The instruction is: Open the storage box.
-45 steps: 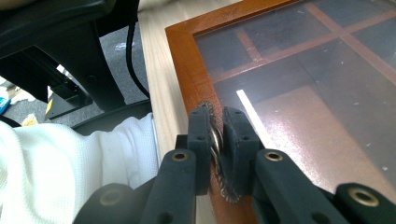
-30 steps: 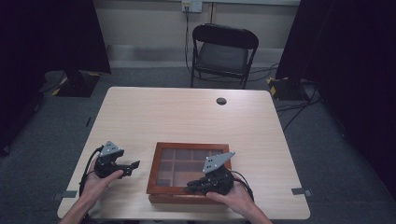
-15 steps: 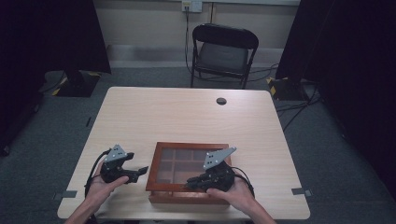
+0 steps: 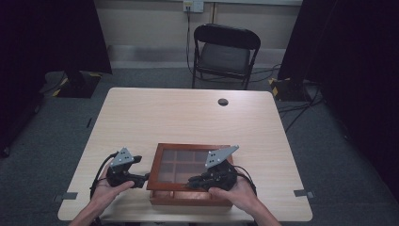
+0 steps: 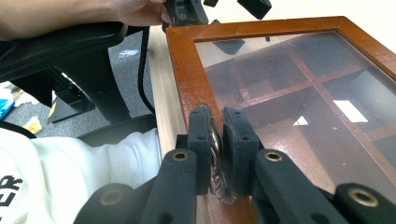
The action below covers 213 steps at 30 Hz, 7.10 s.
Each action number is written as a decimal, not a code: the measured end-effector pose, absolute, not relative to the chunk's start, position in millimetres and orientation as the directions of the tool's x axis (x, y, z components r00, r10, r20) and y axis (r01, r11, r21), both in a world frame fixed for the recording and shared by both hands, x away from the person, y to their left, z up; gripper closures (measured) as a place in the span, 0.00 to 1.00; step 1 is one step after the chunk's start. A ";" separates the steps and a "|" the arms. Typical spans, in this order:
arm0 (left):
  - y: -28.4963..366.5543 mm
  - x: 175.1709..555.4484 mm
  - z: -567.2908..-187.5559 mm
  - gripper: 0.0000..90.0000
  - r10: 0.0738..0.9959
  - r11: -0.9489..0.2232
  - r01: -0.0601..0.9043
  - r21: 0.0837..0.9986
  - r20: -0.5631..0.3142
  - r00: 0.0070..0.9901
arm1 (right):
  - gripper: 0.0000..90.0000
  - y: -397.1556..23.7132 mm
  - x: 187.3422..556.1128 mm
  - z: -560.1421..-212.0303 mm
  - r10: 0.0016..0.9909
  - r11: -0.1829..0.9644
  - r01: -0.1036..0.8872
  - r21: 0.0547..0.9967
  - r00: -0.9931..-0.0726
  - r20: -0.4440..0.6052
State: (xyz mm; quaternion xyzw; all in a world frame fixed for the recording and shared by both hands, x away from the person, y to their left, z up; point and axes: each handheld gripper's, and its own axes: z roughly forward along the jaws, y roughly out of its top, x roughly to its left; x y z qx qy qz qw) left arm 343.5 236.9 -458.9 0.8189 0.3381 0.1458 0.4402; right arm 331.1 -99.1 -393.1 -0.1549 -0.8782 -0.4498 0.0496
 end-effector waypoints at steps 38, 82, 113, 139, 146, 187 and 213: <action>236.8 343.1 -446.2 0.23 0.665 -0.308 0.387 0.869 -0.095 0.741 | 0.30 -163.1 327.3 -392.1 0.400 0.443 0.378 0.813 -0.895 0.198; 220.0 348.5 -420.4 0.25 0.616 -0.306 0.353 0.884 -0.099 0.781 | 0.25 -187.0 328.0 -378.7 0.478 0.392 0.346 0.852 -0.868 0.132; 218.1 364.1 -401.7 0.44 0.617 -0.276 0.367 0.888 -0.129 0.776 | 0.35 -203.0 354.6 -376.5 0.547 0.325 0.374 0.868 -0.823 0.150; 206.5 381.8 -394.9 0.45 0.582 -0.239 0.353 0.905 -0.157 0.798 | 0.47 -208.9 378.6 -375.7 0.550 0.244 0.396 0.885 -0.808 0.211; 207.0 389.1 -390.8 0.48 0.589 -0.232 0.357 0.905 -0.161 0.792 | 0.51 -208.6 388.3 -376.3 0.562 0.216 0.406 0.888 -0.795 0.226; 208.7 429.1 -408.6 0.54 0.619 -0.186 0.425 0.886 -0.230 0.751 | 0.55 -197.0 436.4 -394.7 0.587 0.214 0.436 0.874 -0.773 0.241; 211.9 445.5 -428.4 0.60 0.633 -0.188 0.468 0.864 -0.257 0.730 | 0.55 -193.0 456.1 -416.2 0.609 0.211 0.482 0.851 -0.745 0.271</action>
